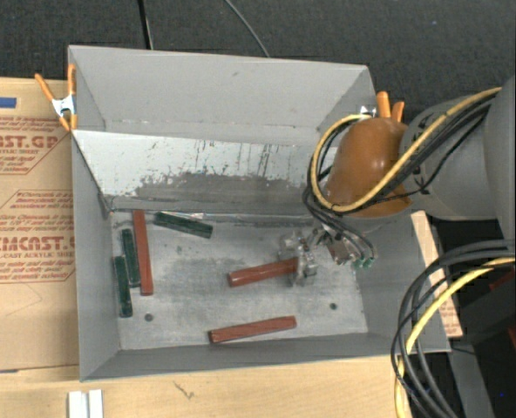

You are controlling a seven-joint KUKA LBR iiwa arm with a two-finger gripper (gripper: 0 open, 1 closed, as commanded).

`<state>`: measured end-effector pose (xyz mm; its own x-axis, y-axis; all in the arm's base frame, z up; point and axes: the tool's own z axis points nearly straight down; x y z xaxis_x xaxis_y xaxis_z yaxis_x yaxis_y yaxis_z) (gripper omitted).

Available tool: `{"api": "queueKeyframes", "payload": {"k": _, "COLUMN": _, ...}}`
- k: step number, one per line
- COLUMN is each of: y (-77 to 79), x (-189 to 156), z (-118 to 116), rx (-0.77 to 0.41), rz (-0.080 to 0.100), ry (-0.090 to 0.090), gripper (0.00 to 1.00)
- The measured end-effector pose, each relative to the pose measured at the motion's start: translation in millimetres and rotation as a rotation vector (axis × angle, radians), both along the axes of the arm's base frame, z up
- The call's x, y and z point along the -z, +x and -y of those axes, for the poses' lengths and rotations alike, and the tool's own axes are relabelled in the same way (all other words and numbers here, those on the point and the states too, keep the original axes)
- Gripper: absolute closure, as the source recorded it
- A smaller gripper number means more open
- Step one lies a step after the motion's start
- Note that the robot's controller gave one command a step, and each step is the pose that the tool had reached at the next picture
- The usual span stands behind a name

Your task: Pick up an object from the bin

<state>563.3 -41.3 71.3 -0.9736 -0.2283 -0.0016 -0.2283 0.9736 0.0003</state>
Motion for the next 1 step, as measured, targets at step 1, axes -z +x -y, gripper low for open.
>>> {"api": "queueKeyframes", "payload": {"k": 1, "y": -13.7, "x": -151.7, "z": 2.6, "rx": 0.061, "rz": 0.004, "ry": -0.001, "gripper": 1.0}}
